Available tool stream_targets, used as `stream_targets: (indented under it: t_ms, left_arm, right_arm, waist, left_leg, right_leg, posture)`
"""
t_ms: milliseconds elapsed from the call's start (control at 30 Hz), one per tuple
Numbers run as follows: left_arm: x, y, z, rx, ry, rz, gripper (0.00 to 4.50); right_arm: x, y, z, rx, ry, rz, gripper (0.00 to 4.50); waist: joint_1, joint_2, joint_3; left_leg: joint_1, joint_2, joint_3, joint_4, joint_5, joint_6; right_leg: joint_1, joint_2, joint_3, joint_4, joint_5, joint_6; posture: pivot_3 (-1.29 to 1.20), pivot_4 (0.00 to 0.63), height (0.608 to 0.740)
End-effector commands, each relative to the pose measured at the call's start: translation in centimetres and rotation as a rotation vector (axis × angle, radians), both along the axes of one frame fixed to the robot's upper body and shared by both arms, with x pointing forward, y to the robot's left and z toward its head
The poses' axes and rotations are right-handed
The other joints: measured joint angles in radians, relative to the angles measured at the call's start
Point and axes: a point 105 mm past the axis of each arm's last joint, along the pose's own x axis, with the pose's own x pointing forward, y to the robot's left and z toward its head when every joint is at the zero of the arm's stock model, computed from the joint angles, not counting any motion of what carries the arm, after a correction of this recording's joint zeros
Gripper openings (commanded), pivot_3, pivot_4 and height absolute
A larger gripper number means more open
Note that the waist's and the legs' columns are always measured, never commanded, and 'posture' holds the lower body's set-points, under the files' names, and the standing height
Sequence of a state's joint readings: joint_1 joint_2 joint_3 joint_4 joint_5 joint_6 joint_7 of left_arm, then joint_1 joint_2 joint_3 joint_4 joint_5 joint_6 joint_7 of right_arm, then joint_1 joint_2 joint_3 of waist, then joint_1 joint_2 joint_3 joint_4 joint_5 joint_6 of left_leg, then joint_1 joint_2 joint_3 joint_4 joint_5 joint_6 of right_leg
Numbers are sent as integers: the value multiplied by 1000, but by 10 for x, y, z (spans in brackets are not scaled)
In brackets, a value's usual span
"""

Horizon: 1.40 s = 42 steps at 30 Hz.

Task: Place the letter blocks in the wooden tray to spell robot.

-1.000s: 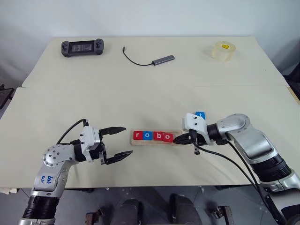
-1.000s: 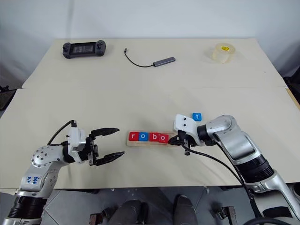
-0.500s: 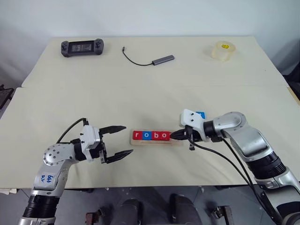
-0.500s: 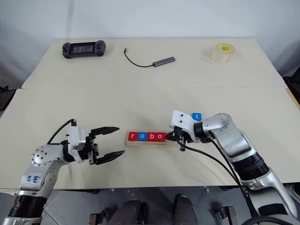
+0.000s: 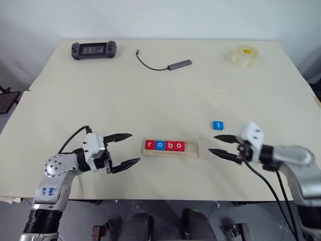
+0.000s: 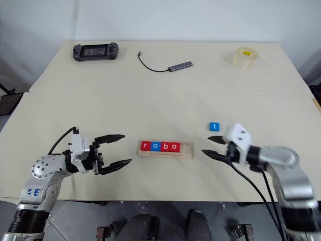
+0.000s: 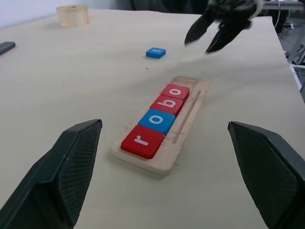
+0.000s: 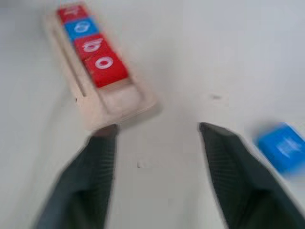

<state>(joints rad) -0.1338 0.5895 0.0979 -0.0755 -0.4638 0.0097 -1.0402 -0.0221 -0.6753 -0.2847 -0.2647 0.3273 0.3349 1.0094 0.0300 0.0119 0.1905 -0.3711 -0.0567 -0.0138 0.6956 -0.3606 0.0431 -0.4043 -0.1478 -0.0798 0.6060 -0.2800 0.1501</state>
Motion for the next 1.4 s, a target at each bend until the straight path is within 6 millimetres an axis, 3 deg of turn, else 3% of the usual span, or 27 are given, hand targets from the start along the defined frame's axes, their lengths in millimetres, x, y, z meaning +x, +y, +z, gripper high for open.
stream_targets:
  t_ms: [33, 67, 300, 467, 667, 867, 967, 1100, 1200, 1400]
  left_arm:
    - [3, 0, 3, -7, -17, -3, 4500]
    - [4, -1, 3, -7, -15, -9, 4500]
    - [11, -5, 6, -9, -26, -39, 4500]
    - [14, -7, 7, -11, -35, -50, 4500]
    - [13, -11, 8, -16, -45, -61, 4500]
    - [10, -12, 10, -22, -52, -59, 4500]
    - [8, -13, 9, -24, -52, -57, 4500]
    - [6, -13, 10, -28, -51, -51, 4500]
    - [6, -14, 9, -29, -47, -54, 4500]
    - [9, -20, 9, -39, -38, -79, 4500]
  right_arm:
    - [-14, -31, 10, 20, -118, -162, 4046]
    - [-17, -38, 6, 26, -118, -199, 4469]
    - [-24, -55, -11, 40, -133, -294, 4469]
    - [13, -28, 5, 148, -121, -296, 4469]
    - [61, 0, 1, 151, 35, -395, 4469]
    - [89, 17, -8, 156, 100, -548, 4469]
    - [91, 23, -14, 126, 109, -596, 3853]
    - [89, 23, -15, 142, 120, -663, 2500]
    - [87, 23, -5, 161, 96, -662, 1502]
    - [62, 9, 18, 215, 65, -703, 1471]
  waist:
    - [-3, 0, 0]
    - [-4, 0, 0]
    - [-12, 1, -1]
    - [-24, 1, -1]
    - [-30, 1, -1]
    - [-28, 2, -1]
    - [-32, 2, -1]
    - [-31, 2, -1]
    - [-28, 2, -1]
    - [-29, 2, -1]
  left_leg:
    - [1, 0, 0, 0, 0, 0]
    - [2, 0, 0, 1, 0, 0]
    - [6, 1, 2, 1, 0, 0]
    - [6, 1, 2, 1, 0, 0]
    - [3, 1, -1, 2, 0, 0]
    - [0, 0, -2, 1, 1, 0]
    - [0, -1, -1, 0, 0, 0]
    - [0, 0, -1, 1, 1, 0]
    - [0, -1, -1, 2, 1, 0]
    - [-1, -1, -1, 0, 1, 0]
  right_leg:
    - [1, 0, 0, 0, 0, 0]
    - [2, 0, 0, 0, 0, 0]
    - [4, 1, 3, 2, 0, 0]
    - [4, 1, 3, 2, 0, 0]
    - [1, 0, 2, 3, 0, -1]
    - [-2, 0, 1, 4, -1, -1]
    - [-3, 0, 2, 5, -1, -1]
    - [-3, 0, 2, 5, -1, -1]
    - [-3, 0, 3, 6, 0, -1]
    - [-4, 0, 3, 6, -1, -1]
  posture:
    - [0, 150, 740]
    - [0, 150, 740]
    - [0, 150, 740]
    - [0, 150, 740]
    - [0, 150, 740]
    - [0, 150, 740]
    - [0, 150, 740]
    - [0, 150, 740]
    - [0, 150, 740]
    - [0, 150, 740]
